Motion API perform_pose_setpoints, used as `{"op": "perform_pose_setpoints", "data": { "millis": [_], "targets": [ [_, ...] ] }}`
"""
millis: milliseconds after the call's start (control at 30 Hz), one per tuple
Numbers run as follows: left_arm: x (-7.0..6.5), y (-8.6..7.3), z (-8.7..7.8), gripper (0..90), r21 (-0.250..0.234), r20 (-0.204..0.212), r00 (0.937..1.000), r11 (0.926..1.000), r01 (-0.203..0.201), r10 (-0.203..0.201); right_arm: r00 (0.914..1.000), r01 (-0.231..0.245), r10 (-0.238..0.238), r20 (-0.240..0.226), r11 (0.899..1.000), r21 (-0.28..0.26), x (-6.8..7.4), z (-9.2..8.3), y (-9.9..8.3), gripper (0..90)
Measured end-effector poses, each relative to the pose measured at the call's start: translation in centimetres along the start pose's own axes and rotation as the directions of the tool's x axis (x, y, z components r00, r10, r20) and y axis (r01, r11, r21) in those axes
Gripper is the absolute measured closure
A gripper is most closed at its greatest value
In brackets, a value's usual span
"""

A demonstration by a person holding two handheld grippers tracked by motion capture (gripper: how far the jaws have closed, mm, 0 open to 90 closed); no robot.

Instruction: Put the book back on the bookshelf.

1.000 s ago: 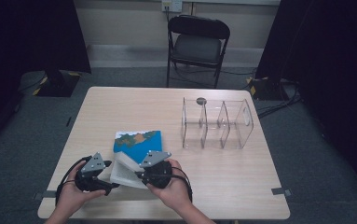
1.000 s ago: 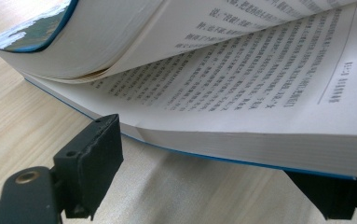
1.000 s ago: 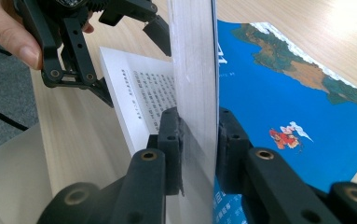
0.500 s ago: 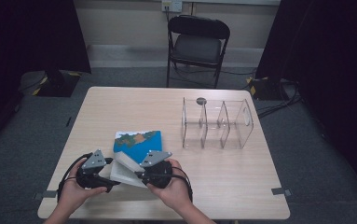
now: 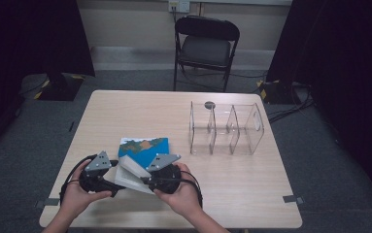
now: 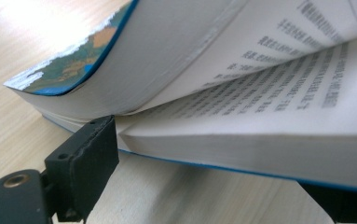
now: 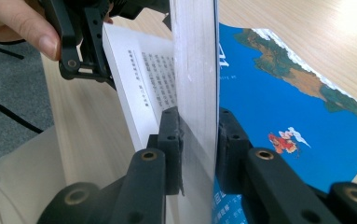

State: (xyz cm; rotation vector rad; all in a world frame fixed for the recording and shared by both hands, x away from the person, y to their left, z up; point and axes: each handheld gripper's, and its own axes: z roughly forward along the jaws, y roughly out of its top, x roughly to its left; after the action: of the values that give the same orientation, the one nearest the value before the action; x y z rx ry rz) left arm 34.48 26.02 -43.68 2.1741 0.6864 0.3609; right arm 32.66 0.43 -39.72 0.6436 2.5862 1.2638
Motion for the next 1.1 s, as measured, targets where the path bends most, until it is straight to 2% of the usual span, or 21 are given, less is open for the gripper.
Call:
{"op": "perform_pose_setpoints", "data": {
  "millis": [67,100,167,200,267,367,400,467,633,733,800,833,867,900,933,967,1000,1033,1067,1100],
  "targets": [
    [0.0,0.4,-0.4,10.8,-0.016,-0.016,0.9994,0.9994,-0.031,0.031,1.0000,-0.003,0.003,-0.004,1.000,0.000,-0.1,-0.3,0.3,75.6],
    [0.0,0.6,-0.4,10.6,-0.019,-0.018,0.9993,0.9993,-0.033,0.032,1.0000,0.002,-0.002,-0.009,1.000,0.008,-0.1,-0.4,0.5,75.7],
    [-0.2,1.1,-0.6,8.4,0.004,-0.038,0.9970,0.9977,-0.068,0.068,0.9999,0.006,-0.006,-0.011,1.000,0.013,0.0,-0.6,0.6,75.6],
    [-0.2,1.2,-0.6,6.8,0.007,-0.044,0.9964,0.9974,-0.072,0.072,0.9998,0.010,-0.010,-0.017,1.000,0.013,0.0,-0.6,0.7,75.6],
    [-0.2,1.3,-0.7,5.5,0.003,-0.035,0.9967,0.9973,-0.073,0.073,0.9997,0.017,-0.016,-0.020,1.000,0.012,0.0,-0.7,0.8,75.6],
    [-0.1,1.4,-0.7,5.5,-0.006,-0.028,0.9951,0.9954,-0.095,0.095,0.9994,0.015,-0.014,-0.030,1.000,0.013,-0.1,-0.9,0.9,75.6],
    [-0.1,1.5,-0.7,5.5,-0.011,-0.026,0.9958,0.9961,-0.088,0.088,0.9993,0.011,-0.010,-0.036,1.000,0.015,-0.2,-0.9,1.0,75.6],
    [-0.1,1.6,-0.8,5.6,-0.003,-0.022,0.9941,0.9944,-0.106,0.106,0.9989,0.018,-0.017,-0.044,1.000,0.018,-0.3,-0.9,1.0,75.5],
    [-0.3,2.2,-1.2,6.5,-0.025,-0.009,0.9895,0.9892,-0.144,0.144,0.9975,0.009,-0.008,-0.070,1.000,0.016,-0.6,-1.4,1.4,75.6],
    [-0.6,2.9,-1.8,6.6,-0.033,0.000,0.9827,0.9821,-0.185,0.185,0.9953,0.012,-0.010,-0.096,1.000,0.020,-0.7,-2.1,2.2,75.6],
    [-1.0,3.3,-1.9,6.5,-0.051,0.010,0.9750,0.9739,-0.221,0.222,0.9943,0.018,-0.015,-0.106,0.999,0.030,-0.8,-2.3,2.6,75.6],
    [-1.2,3.4,-1.9,6.6,-0.072,0.034,0.9718,0.9705,-0.230,0.233,0.9936,0.019,-0.015,-0.112,0.999,0.034,-0.9,-2.4,2.7,75.6],
    [-1.3,3.5,-1.9,11.1,-0.082,0.043,0.9681,0.9667,-0.243,0.247,0.9933,0.017,-0.013,-0.115,0.999,0.037,-1.0,-2.4,2.8,75.7],
    [-1.2,3.7,-1.9,12.3,-0.072,0.054,0.9729,0.9727,-0.221,0.225,0.9931,0.017,-0.012,-0.117,0.999,0.036,-1.1,-2.4,2.9,75.6],
    [-1.2,3.7,-1.8,12.8,-0.079,0.059,0.9722,0.9720,-0.222,0.226,0.9934,0.015,-0.011,-0.114,0.999,0.033,-1.2,-2.5,2.9,75.7],
    [-1.2,3.7,-1.9,14.1,-0.079,0.060,0.9672,0.9671,-0.242,0.247,0.9932,0.016,-0.012,-0.116,0.999,0.032,-1.3,-2.5,2.9,75.7],
    [-1.3,3.6,-1.9,15.6,-0.083,0.064,0.9684,0.9684,-0.235,0.241,0.9931,0.013,-0.009,-0.117,0.999,0.032,-1.3,-2.5,2.9,75.6],
    [-1.2,3.6,-1.9,17.6,-0.076,0.072,0.9647,0.9658,-0.248,0.253,0.9926,0.018,-0.014,-0.120,0.999,0.035,-1.3,-2.5,2.8,75.6],
    [-1.1,3.6,-2.1,22.0,-0.061,0.077,0.9583,0.9606,-0.271,0.275,0.9924,0.019,-0.014,-0.122,0.999,0.042,-1.4,-2.5,2.8,75.3],
    [-1.0,3.4,-2.1,26.6,-0.071,0.092,0.9587,0.9621,-0.263,0.269,0.9923,0.022,-0.016,-0.123,0.999,0.049,-1.5,-2.5,2.8,74.8]
  ]
}}
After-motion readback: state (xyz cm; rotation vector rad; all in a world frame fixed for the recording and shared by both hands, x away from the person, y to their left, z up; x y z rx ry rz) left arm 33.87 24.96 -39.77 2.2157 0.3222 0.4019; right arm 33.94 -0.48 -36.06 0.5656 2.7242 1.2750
